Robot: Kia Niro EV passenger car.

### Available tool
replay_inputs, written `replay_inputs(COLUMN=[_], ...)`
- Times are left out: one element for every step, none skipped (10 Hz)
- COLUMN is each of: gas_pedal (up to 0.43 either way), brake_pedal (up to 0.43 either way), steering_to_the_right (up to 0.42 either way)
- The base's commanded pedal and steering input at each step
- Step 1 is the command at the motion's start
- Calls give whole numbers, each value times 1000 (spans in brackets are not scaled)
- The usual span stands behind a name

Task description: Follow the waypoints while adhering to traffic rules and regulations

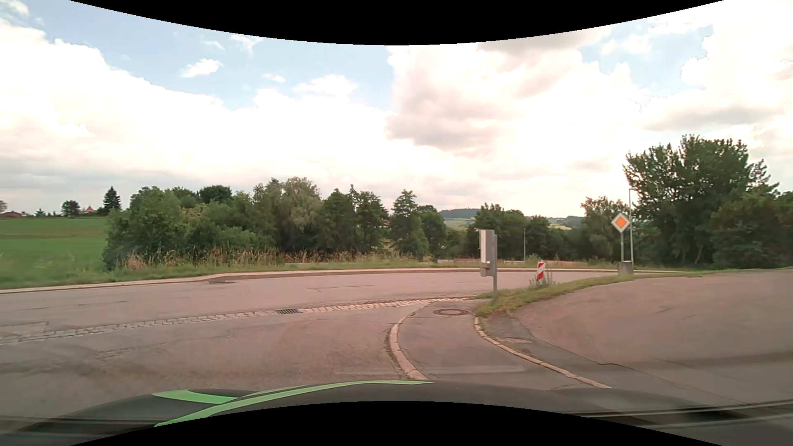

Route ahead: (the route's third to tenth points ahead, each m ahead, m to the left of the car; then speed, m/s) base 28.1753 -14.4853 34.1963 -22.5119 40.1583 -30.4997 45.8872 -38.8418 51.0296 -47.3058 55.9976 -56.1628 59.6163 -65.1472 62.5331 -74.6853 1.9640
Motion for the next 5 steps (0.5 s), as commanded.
replay_inputs(gas_pedal=[0, 0, 0, 0, 0], brake_pedal=[207, 207, 207, 207, 207], steering_to_the_right=[-579, -536, -491, -477, -469])
